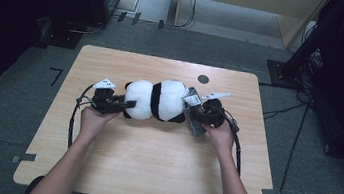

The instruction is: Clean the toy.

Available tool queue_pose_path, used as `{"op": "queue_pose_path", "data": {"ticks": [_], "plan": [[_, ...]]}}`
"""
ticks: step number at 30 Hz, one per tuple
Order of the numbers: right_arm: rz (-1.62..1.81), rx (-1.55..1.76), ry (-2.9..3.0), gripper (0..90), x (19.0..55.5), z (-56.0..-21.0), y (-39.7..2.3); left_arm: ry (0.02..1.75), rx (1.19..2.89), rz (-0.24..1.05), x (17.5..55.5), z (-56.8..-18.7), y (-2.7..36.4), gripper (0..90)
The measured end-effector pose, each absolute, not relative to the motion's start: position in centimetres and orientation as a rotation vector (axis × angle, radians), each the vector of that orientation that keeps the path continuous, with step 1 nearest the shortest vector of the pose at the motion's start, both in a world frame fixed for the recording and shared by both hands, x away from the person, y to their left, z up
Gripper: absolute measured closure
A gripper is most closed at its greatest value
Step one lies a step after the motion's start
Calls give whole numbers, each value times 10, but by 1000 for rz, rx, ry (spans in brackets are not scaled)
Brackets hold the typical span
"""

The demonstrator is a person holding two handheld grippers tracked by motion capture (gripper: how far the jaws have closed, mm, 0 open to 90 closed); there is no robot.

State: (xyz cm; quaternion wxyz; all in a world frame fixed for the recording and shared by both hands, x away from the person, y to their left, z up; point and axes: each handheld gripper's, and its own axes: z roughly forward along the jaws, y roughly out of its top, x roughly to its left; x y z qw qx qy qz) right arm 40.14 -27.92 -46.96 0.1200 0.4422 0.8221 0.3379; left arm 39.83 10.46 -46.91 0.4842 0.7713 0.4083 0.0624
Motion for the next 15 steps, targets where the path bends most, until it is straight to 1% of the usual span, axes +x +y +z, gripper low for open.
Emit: {"op": "queue_pose_path", "data": {"ticks": [8, 15], "plan": [[1005, 1284, 2331, 742, 393, -455, -302, 993, 1878, 160, 398, -468, 104, 550], [993, 1298, 2302, 739, 383, -455, -318, 995, 1879, 162, 397, -468, 104, 548]]}}
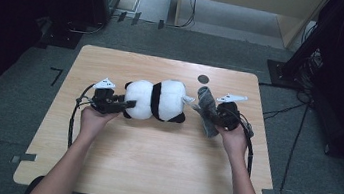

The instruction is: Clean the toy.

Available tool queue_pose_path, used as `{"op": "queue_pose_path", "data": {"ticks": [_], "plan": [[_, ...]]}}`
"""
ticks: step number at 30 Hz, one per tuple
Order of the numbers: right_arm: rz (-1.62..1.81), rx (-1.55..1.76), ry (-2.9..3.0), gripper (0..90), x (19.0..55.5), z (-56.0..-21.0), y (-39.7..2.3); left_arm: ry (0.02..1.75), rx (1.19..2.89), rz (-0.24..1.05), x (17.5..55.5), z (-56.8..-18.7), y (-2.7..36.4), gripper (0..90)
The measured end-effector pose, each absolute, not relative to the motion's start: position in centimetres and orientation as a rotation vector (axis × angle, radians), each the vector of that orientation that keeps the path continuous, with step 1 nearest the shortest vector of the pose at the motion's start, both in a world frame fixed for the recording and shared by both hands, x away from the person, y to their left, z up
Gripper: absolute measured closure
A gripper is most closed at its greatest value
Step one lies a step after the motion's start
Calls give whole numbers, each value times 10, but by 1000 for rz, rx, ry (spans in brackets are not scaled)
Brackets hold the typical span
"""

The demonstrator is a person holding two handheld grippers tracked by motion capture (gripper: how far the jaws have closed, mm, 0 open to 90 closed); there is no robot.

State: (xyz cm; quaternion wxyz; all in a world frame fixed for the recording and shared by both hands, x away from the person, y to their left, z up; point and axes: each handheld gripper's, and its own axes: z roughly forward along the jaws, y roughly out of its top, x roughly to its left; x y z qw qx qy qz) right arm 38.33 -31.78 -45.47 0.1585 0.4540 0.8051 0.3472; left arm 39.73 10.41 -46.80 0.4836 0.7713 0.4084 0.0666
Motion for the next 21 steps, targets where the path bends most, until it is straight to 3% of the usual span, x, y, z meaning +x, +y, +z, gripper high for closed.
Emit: {"op": "queue_pose_path", "data": {"ticks": [21], "plan": [[974, 1369, 2292, 725, 371, -477, -335, 994, 1884, 166, 397, -468, 104, 547]]}}
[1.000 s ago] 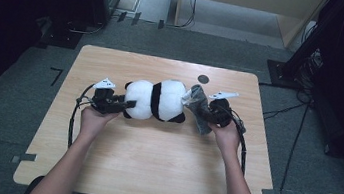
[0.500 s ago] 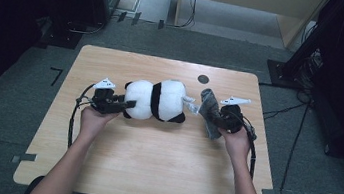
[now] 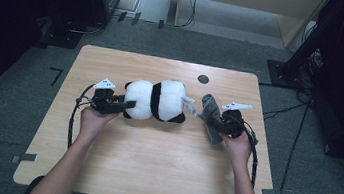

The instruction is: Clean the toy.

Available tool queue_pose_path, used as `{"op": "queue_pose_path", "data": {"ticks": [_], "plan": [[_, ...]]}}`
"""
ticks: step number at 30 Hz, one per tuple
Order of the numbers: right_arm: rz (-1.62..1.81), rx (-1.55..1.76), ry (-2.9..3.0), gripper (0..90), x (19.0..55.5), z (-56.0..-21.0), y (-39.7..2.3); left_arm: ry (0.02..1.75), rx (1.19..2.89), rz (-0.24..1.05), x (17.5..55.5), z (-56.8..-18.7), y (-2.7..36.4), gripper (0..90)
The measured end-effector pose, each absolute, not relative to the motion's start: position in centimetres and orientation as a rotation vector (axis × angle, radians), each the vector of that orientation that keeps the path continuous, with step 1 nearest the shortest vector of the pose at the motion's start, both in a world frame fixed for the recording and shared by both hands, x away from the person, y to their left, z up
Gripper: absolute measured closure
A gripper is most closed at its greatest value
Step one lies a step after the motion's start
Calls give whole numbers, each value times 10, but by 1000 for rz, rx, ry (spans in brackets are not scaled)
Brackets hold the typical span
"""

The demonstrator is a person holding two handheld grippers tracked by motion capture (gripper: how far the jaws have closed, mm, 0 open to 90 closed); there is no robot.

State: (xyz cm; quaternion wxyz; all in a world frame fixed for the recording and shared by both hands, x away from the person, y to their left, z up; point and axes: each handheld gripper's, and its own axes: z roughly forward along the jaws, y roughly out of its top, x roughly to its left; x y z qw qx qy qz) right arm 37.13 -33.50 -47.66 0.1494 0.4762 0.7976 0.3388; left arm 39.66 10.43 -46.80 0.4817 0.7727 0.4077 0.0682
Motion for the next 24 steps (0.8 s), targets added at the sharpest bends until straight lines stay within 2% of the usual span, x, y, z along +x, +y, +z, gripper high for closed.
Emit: {"op": "queue_pose_path", "data": {"ticks": [11, 16, 24], "plan": [[943, 1372, 2319, 677, 374, -492, -333, 995, 1867, 172, 394, -470, 105, 548], [960, 1372, 2329, 594, 375, -495, -335, 998, 1860, 168, 394, -469, 105, 549], [998, 1307, 2295, 373, 371, -483, -331, 1011, 1823, 160, 392, -466, 106, 580]]}}
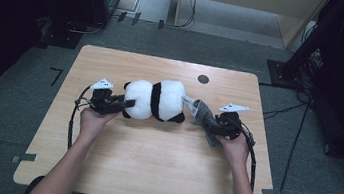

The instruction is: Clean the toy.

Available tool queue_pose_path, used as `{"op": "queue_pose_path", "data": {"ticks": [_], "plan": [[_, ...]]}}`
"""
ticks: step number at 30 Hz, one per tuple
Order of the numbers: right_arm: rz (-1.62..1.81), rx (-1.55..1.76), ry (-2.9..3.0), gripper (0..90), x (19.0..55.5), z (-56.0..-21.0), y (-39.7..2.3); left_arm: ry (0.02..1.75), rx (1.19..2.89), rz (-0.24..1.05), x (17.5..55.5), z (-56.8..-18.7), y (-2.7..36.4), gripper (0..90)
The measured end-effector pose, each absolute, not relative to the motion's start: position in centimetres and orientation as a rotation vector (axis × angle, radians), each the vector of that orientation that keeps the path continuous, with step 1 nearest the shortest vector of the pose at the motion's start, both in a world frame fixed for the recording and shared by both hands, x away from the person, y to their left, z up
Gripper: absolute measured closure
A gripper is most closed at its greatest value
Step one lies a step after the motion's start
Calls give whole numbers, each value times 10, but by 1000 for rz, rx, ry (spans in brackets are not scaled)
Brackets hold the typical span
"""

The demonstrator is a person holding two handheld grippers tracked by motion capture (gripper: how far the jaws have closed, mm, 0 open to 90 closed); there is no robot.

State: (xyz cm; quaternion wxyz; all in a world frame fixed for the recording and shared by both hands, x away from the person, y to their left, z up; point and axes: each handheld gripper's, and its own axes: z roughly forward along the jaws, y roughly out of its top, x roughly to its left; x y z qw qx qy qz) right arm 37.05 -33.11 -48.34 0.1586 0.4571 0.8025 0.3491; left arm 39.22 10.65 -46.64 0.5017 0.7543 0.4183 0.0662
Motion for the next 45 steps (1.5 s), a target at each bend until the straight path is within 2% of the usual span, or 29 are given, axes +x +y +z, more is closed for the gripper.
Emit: {"op": "queue_pose_path", "data": {"ticks": [10, 18, 23, 34, 45], "plan": [[1190, 1220, 2258, 271, 364, -459, -319, 1011, 1840, 165, 391, -467, 105, 587], [1216, 1168, 2274, 246, 365, -455, -300, 1009, 1861, 202, 389, -468, 105, 513], [1249, 1131, 2274, 242, 366, -450, -289, 1011, 1873, 209, 388, -468, 104, 506], [1286, 1037, 2334, 238, 375, -447, -258, 1023, 1867, 207, 387, -467, 105, 524], [1338, 1000, 2320, 129, 388, -457, -229, 1019, 1866, 208, 388, -469, 104, 514]]}}
